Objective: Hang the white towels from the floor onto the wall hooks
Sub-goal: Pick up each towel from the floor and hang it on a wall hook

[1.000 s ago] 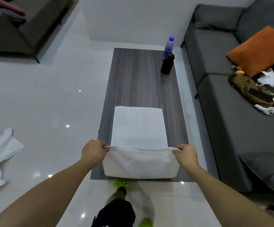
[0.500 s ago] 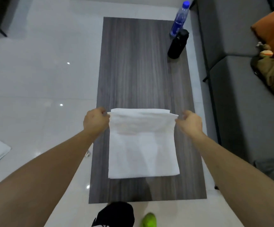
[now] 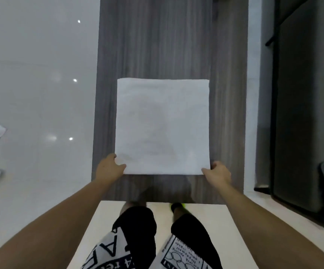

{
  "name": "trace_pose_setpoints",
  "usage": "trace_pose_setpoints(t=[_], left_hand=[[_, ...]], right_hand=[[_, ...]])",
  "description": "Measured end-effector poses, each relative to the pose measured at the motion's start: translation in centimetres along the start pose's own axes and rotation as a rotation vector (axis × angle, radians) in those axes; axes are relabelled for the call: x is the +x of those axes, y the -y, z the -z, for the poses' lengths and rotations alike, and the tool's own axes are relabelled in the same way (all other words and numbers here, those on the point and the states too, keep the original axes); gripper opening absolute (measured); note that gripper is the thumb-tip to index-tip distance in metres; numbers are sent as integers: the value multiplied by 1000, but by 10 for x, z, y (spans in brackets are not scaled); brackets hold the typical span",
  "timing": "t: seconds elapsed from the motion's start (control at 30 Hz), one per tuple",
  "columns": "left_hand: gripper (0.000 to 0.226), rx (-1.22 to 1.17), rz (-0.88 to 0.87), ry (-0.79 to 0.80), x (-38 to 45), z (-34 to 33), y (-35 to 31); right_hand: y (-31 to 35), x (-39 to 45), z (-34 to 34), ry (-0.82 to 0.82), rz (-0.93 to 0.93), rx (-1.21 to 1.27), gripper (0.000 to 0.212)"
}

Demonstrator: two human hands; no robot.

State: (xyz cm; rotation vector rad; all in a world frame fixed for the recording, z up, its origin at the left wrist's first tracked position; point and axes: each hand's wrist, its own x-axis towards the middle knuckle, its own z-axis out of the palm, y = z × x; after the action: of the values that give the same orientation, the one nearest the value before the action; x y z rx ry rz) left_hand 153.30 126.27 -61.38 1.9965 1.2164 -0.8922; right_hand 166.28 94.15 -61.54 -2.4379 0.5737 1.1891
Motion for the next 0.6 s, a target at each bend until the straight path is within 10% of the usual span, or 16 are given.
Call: trace_pose_setpoints(t=[0.33,0.5,0.6], left_hand=[[22,-1321,485,-79,-7,-70,2],[14,-1279,457,-138,-13,-70,12],[32,-768,458,-370,-35,-92,26]], right_hand=[[-31,20,-32,58,-316,1058,14],[-55,24,-31,-112,-245,919,23],[-77,19,-33,-186,-256,650,27]])
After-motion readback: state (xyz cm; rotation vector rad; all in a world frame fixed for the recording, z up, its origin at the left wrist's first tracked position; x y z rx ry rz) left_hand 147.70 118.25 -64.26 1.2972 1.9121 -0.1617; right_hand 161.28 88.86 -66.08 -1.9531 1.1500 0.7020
